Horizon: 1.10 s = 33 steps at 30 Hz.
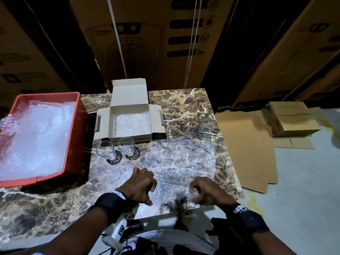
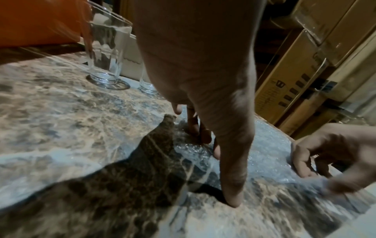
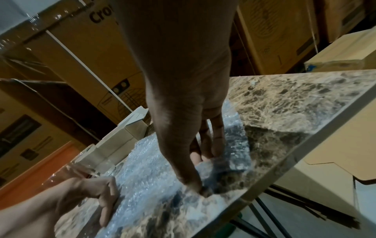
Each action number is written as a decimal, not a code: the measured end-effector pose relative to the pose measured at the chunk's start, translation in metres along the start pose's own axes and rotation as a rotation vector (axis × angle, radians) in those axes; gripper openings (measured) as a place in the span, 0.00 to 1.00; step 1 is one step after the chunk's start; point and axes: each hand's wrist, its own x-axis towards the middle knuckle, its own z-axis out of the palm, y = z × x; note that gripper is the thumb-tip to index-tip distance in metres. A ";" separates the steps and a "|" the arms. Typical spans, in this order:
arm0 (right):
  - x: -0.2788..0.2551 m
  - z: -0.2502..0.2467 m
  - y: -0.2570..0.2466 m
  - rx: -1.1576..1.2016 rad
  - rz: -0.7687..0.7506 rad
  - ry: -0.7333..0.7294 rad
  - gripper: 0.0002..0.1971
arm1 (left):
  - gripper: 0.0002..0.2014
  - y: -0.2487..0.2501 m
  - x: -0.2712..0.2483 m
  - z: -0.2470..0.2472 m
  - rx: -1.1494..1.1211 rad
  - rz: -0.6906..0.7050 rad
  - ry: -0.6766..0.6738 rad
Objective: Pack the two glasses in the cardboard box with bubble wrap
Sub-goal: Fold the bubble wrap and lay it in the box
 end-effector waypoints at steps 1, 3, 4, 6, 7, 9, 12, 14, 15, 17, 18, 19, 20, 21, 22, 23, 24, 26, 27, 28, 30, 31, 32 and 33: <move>0.001 -0.003 0.000 -0.011 -0.003 0.016 0.14 | 0.26 -0.001 0.001 0.000 0.002 0.006 -0.007; -0.001 -0.013 -0.008 0.000 0.025 -0.017 0.07 | 0.19 0.000 0.002 -0.001 0.000 0.007 -0.002; -0.002 -0.019 -0.013 0.022 0.042 -0.035 0.06 | 0.15 0.001 0.003 -0.002 0.006 -0.001 0.004; -0.002 -0.025 -0.016 0.130 0.088 -0.046 0.04 | 0.09 0.003 0.004 -0.005 -0.011 -0.029 0.012; 0.000 -0.027 -0.013 0.201 0.108 -0.036 0.04 | 0.09 0.004 0.004 -0.008 -0.044 -0.046 0.008; 0.001 -0.031 -0.005 0.292 0.121 -0.005 0.02 | 0.09 0.005 0.003 -0.013 -0.130 -0.080 0.017; 0.001 -0.042 -0.001 0.387 0.153 0.045 0.03 | 0.06 0.006 0.002 -0.023 -0.390 -0.146 0.059; 0.001 -0.048 0.003 0.441 0.179 0.097 0.05 | 0.06 0.010 0.002 -0.030 -0.656 -0.190 0.063; 0.001 -0.050 0.005 0.461 0.182 0.118 0.07 | 0.07 0.013 0.002 -0.033 -0.753 -0.195 0.074; 0.002 -0.053 0.010 0.489 0.185 0.171 0.05 | 0.05 0.016 0.004 -0.039 -0.871 -0.202 0.113; 0.004 -0.053 0.013 0.526 0.177 0.199 0.02 | 0.03 0.019 0.004 -0.042 -0.948 -0.197 0.121; 0.005 -0.054 0.016 0.566 0.183 0.236 0.05 | 0.06 0.021 0.005 -0.042 -1.020 -0.208 0.136; 0.006 -0.055 0.017 0.612 0.187 0.283 0.07 | 0.09 0.022 0.006 -0.042 -1.081 -0.234 0.150; 0.007 -0.056 0.017 0.672 0.210 0.350 0.08 | 0.11 0.022 0.007 -0.041 -1.108 -0.260 0.163; 0.007 -0.056 0.017 0.758 0.227 0.427 0.09 | 0.16 0.020 0.009 -0.039 -1.097 -0.288 0.178; 0.007 -0.056 0.019 0.841 0.257 0.488 0.11 | 0.21 0.019 0.009 -0.038 -1.068 -0.293 0.177; 0.007 -0.055 0.020 0.912 0.278 0.539 0.12 | 0.25 0.015 0.009 -0.036 -1.063 -0.284 0.166; 0.008 -0.053 0.025 1.012 0.310 0.562 0.17 | 0.29 0.013 0.009 -0.037 -1.084 -0.282 0.143; 0.009 -0.053 0.029 1.040 0.319 0.558 0.19 | 0.29 0.012 0.011 -0.037 -1.096 -0.307 0.149; 0.008 -0.054 0.030 1.055 0.318 0.556 0.19 | 0.27 0.012 0.012 -0.035 -1.129 -0.331 0.167; 0.005 -0.057 0.029 1.043 0.314 0.533 0.18 | 0.20 0.017 0.015 -0.039 -1.190 -0.376 0.236; 0.003 -0.058 0.030 1.055 0.314 0.523 0.17 | 0.16 0.019 0.016 -0.042 -1.212 -0.392 0.277; 0.003 -0.060 0.031 1.072 0.308 0.516 0.16 | 0.13 0.018 0.019 -0.043 -1.244 -0.412 0.318; 0.004 -0.060 0.035 1.075 0.301 0.514 0.15 | 0.11 0.017 0.021 -0.044 -1.307 -0.438 0.366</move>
